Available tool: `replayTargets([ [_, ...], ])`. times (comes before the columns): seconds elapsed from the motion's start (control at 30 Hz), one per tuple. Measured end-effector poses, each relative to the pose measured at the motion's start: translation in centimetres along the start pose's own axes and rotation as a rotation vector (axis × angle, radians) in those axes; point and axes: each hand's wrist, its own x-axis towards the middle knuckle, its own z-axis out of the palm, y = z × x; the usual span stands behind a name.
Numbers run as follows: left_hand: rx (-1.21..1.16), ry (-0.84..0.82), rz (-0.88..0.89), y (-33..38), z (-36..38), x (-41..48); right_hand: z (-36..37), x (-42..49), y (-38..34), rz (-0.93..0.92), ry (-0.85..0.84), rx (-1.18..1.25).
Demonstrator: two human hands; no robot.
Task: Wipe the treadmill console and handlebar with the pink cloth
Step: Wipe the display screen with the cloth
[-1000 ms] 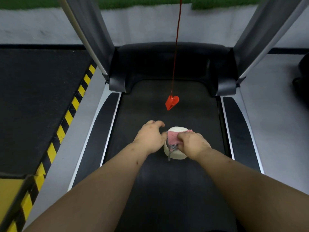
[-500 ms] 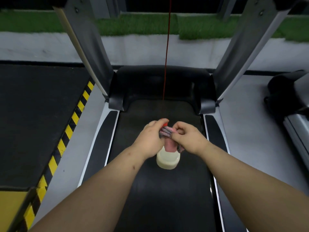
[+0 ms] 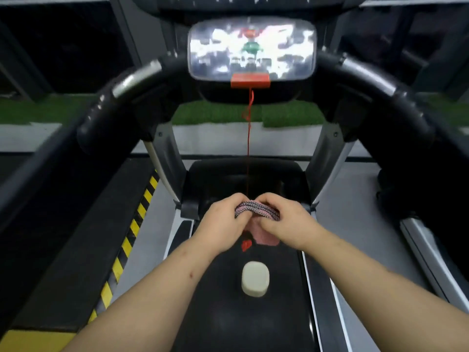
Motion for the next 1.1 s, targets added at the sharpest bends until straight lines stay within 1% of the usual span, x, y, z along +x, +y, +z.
replayTargets([
  [0.1, -0.019, 0.032, 0.014, 5.1, -4.6, 0.0, -4.3, -0.8, -5.1, -0.030, 0.048, -0.054],
  [0.2, -0.016, 0.037, 0.071, 10.1, -9.4, 0.1, -8.6, -1.6, -10.1, -0.069, 0.071, -0.119],
  [0.4, 0.010, 0.072, 0.139, 18.3, -17.9, 1.0, -16.4, -2.1, -19.5, -0.097, 0.132, -0.215],
  [0.6, 0.026, 0.180, 0.212, 25.4, -26.1, 1.7, -22.1, -2.1, -29.0, -0.175, 0.213, -0.235],
  [0.73, 0.033, 0.244, 0.270, 29.4, -31.3, 1.7, -25.1, -2.3, -34.9, -0.223, 0.249, -0.213],
  [0.87, 0.039, 0.272, 0.318, 32.6, -35.8, 1.4, -27.8, -2.7, -39.9, -0.283, 0.274, -0.209],
  [1.1, 0.035, 0.328, 0.394, 36.1, -40.5, 1.1, -30.5, -3.4, -45.1, -0.360, 0.353, -0.213],
])
